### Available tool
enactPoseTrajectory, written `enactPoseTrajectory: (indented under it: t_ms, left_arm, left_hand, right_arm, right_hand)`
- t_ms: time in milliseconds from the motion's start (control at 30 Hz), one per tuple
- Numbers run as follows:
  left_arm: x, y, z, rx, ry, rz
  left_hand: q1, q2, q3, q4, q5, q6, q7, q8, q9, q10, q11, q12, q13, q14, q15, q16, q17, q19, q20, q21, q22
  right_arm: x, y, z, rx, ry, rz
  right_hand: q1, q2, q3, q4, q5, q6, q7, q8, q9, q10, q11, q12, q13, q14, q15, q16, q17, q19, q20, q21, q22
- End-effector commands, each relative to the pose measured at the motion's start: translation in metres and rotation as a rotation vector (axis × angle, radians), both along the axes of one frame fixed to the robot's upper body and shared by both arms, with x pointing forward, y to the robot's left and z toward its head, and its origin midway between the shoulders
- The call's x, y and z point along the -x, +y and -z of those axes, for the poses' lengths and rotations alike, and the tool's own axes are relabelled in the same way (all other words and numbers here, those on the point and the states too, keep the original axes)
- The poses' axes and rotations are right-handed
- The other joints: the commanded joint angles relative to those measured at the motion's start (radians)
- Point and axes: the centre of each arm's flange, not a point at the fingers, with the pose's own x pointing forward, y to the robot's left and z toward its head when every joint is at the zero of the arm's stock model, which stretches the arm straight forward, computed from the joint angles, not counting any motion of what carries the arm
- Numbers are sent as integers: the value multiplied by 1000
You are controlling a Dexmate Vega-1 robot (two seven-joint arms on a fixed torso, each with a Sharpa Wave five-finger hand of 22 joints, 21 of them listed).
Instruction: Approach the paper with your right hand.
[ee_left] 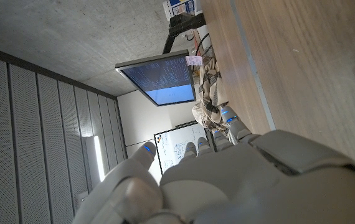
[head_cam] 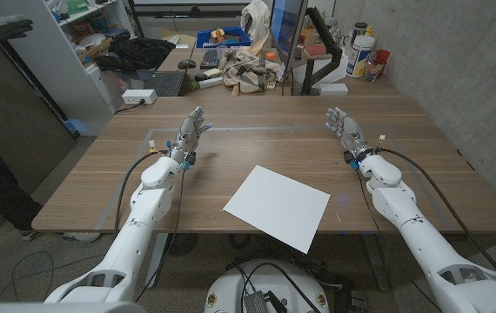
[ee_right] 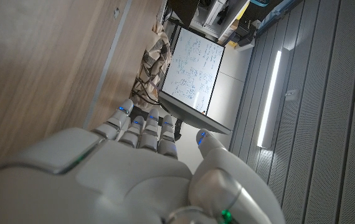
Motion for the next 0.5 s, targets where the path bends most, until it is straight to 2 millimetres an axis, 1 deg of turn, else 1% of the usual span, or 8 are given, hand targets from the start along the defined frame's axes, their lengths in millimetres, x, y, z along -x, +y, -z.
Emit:
enactPoseTrajectory:
  t_ms: [33,67,200,333,433,500]
  left_arm:
    - [0,0,2,-3,6,-5]
    - [0,0,2,-4,7,-3]
    - [0,-1,2,-6,8,-2]
    - [0,-2,2,-8,9,-3]
    - [-1,-4,2,-11,8,-1]
    - [-1,-4,1,-14,7,0]
  left_hand:
    - [-14,77,7,-1,7,-70,2,2,5,-37,2,2,2,-95,-53,5,1,-146,-72,-3,4]
    - [-15,76,8,-1,7,-69,-3,3,5,-37,-2,2,2,-95,-58,5,1,-144,-77,-3,4]
    - [-16,75,8,-1,7,-69,-2,3,5,-37,-1,2,2,-95,-56,5,1,-144,-78,-4,4]
    - [-16,74,7,-2,7,-69,-4,3,5,-37,-2,2,2,-96,-57,5,1,-143,-80,-5,4]
    - [-17,72,7,-2,7,-69,-2,3,5,-37,-1,2,2,-95,-56,5,1,-143,-78,-5,4]
    - [-17,72,7,-2,7,-68,-4,3,5,-36,-3,3,2,-95,-58,5,1,-143,-80,-6,4]
  right_arm:
    - [0,-2,0,6,0,18]
    - [0,-2,0,7,-3,17]
    - [2,-5,-1,22,-33,16]
    - [5,-7,-4,52,-78,22]
    - [8,-9,-7,80,-110,34]
    - [11,-11,-8,104,-128,43]
  right_hand:
    - [11,56,2,-1,-3,-3,4,2,2,-10,-3,-6,1,-3,-1,1,2,-6,-85,-5,1]
    - [11,56,2,-1,-3,-3,4,2,2,-10,-3,-6,1,-4,-1,1,2,-6,-85,-5,1]
    - [12,53,1,-2,-3,-2,5,3,2,-8,-1,-5,1,-3,1,1,2,-4,-83,-5,1]
    - [11,49,-1,-3,-4,6,-2,6,2,-3,1,-3,1,2,-1,3,1,2,-83,-4,1]
    - [10,47,-3,-3,-4,16,-4,10,2,8,3,2,1,13,-3,7,1,14,-83,-1,1]
    - [10,46,-5,-3,-4,31,-6,14,2,24,-1,7,1,27,-7,12,1,27,-82,2,1]
